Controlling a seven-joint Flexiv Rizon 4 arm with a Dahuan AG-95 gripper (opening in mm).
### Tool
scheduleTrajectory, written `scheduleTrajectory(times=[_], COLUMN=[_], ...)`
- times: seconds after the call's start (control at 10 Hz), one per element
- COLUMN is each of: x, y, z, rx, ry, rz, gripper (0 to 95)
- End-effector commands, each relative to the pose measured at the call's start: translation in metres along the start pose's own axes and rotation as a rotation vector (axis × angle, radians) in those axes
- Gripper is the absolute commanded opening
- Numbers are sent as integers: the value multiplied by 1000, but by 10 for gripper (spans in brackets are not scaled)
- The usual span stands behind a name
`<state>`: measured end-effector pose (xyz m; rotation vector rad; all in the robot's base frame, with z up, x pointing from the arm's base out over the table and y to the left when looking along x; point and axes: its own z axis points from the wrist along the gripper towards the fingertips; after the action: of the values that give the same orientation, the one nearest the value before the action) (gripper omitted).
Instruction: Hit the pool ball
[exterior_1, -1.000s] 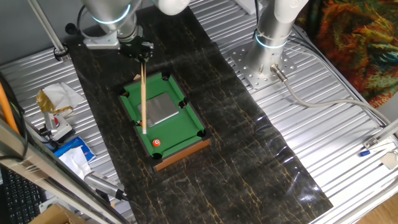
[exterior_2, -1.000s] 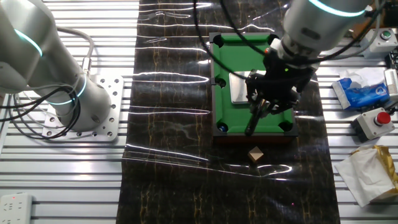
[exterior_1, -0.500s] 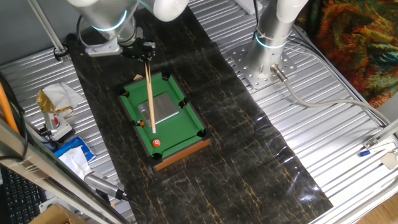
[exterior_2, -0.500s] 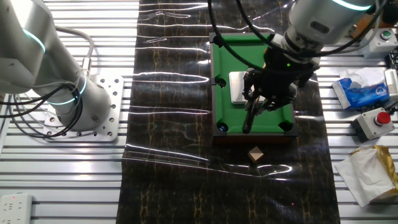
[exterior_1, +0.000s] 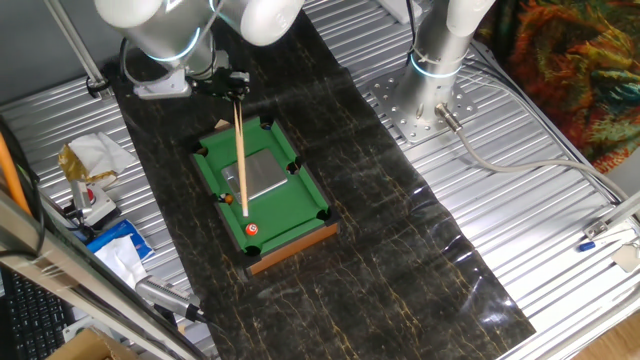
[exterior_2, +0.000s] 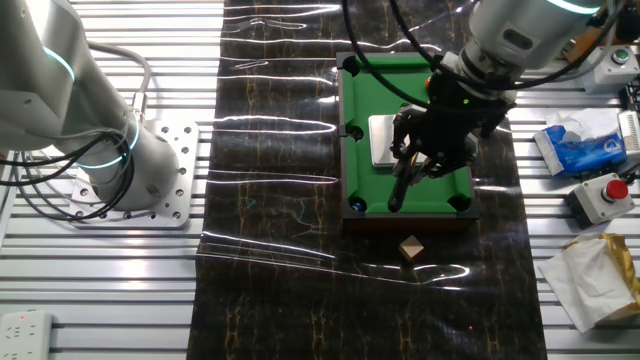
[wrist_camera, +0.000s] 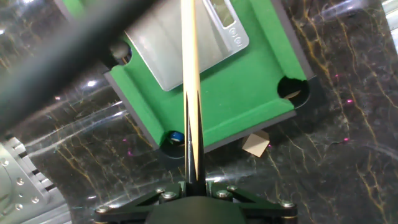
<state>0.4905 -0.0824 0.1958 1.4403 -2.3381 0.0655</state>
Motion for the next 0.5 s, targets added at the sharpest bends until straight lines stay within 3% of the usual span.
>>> scheduleTrajectory(times=[0.1,0.5], x=[-5,-6], y=[1,5], z=[1,4], rx=[-9,-18], ry=[2,13], rz=[-6,-14], gripper=[0,0])
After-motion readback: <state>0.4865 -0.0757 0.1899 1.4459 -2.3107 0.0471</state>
